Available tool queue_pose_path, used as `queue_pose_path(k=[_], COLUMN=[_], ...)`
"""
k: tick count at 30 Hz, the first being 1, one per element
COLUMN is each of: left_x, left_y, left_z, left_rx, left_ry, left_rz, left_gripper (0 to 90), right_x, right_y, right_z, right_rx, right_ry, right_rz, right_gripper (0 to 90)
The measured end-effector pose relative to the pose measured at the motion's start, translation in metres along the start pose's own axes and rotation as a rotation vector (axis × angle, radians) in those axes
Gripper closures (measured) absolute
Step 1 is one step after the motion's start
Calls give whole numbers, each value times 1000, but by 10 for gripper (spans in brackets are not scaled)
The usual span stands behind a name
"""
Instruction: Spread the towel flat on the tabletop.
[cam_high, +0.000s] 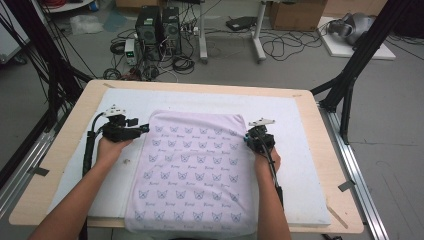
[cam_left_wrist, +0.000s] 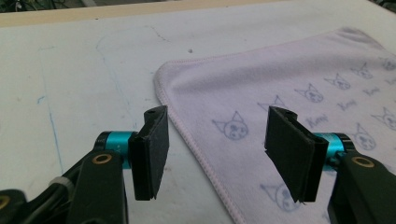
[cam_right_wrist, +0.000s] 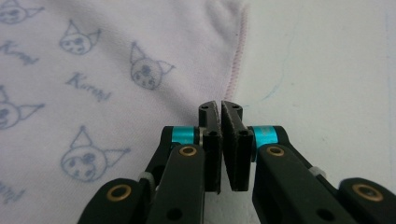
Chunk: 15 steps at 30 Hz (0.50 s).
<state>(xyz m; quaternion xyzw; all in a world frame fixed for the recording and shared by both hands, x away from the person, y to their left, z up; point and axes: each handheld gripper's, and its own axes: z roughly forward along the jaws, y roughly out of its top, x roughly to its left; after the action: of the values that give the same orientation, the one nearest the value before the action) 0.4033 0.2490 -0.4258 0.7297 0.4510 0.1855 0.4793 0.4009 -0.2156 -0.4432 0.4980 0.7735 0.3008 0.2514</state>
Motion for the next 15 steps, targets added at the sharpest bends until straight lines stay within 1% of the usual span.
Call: queue_pose_path(k=[1,2,3,4,5,7,8,9,10,12,13,14,15], left_x=[-1,-3,-5,-6,-8,-11,-11,-12,-12,-12,-11,-12,-12], left_y=[-2,-3,-5,-7,-8,-13,-15,-16,-18,-20,-20,-20,-21], left_z=[-3,-7,-10,-14,-18,-24,-26,-27,-28,-30,-31,-31,-33], left_rx=[-4,5,-5,-23,-35,-58,-69,-80,-91,-109,-109,-109,-109], left_ry=[-1,-10,-16,-21,-27,-49,-61,-75,-88,-108,-114,-109,-111], left_rz=[5,11,13,15,19,14,9,4,-4,-19,-26,-31,-42], left_gripper=[396,391,381,376,376,371,363,348,339,312,299,274,236], right_x=[0,-2,-3,-4,-6,-11,-12,-13,-14,-14,-12,-11,-8], right_y=[0,1,1,1,0,-2,-3,-5,-8,-14,-17,-19,-23], right_z=[0,0,-1,-4,-8,-22,-30,-37,-43,-55,-59,-64,-68], right_rx=[2,5,2,-3,-16,-86,-115,-142,-164,-179,-184,-187,-191], right_ry=[-3,-15,-27,-41,-31,-2,24,47,67,118,137,151,159], right_rz=[19,40,48,43,49,78,97,101,92,94,75,56,41], right_gripper=[845,779,749,683,660,553,520,490,446,368,340,304,258])
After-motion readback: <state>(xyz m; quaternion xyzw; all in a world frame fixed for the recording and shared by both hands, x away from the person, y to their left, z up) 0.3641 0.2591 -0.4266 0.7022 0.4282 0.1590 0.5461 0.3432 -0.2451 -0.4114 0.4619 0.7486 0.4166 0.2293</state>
